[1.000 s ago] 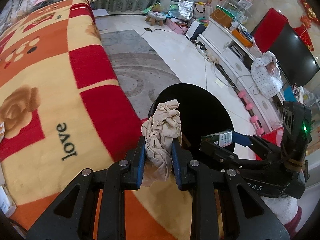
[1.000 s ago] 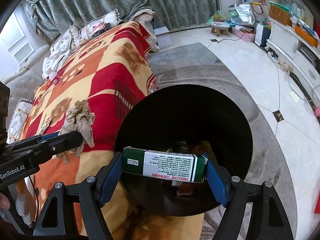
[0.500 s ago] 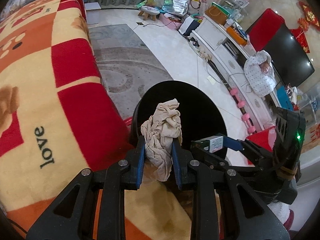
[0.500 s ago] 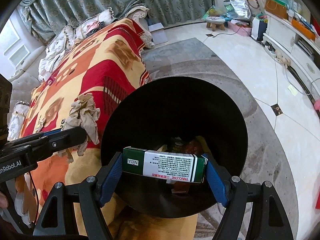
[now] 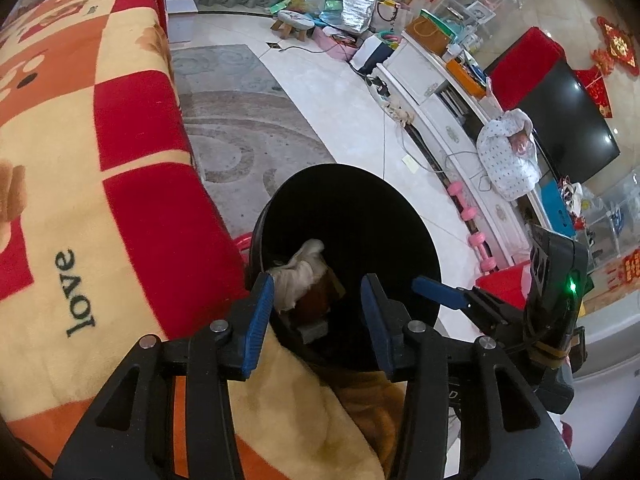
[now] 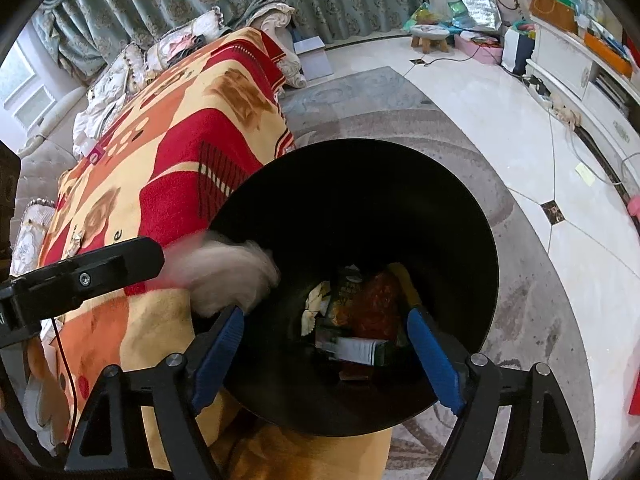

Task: Collect trash
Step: 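Open both tools to drop paper and box into the bin, then return both open tools toward the white boxes on the blanket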

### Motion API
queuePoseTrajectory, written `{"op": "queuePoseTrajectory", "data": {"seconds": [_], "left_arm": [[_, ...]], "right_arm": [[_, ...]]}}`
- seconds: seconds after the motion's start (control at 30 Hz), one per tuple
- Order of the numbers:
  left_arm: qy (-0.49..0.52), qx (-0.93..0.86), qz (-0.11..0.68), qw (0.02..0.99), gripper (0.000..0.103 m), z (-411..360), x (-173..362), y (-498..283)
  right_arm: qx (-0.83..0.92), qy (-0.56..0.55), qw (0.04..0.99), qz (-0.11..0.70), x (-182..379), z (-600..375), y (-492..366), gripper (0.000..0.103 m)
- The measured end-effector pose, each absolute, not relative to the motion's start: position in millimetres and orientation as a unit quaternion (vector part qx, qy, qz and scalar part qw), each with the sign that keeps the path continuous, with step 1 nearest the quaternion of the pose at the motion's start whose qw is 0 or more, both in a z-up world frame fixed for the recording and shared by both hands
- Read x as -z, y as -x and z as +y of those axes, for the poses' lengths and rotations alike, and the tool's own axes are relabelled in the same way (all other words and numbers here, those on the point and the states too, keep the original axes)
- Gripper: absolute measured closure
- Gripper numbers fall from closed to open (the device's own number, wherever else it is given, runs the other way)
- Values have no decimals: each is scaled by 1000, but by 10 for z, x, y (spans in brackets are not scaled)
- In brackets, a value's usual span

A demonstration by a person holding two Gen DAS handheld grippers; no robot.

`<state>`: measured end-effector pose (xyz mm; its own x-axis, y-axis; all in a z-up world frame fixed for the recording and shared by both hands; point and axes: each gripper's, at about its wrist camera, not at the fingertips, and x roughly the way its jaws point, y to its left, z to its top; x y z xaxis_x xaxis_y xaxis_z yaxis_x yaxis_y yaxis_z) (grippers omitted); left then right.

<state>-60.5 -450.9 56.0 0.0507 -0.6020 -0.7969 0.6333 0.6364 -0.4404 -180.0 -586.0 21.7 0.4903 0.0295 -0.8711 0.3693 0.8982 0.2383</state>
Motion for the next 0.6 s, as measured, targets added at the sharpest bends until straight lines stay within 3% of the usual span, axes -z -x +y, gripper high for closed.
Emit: {"op": "queuePoseTrajectory", "data": {"seconds": [0.6], "left_arm": [[-25, 348, 521, 779, 59, -3731, -752, 610]], "right_arm": [[61, -187, 849, 490, -338, -5469, 1642, 21]]}}
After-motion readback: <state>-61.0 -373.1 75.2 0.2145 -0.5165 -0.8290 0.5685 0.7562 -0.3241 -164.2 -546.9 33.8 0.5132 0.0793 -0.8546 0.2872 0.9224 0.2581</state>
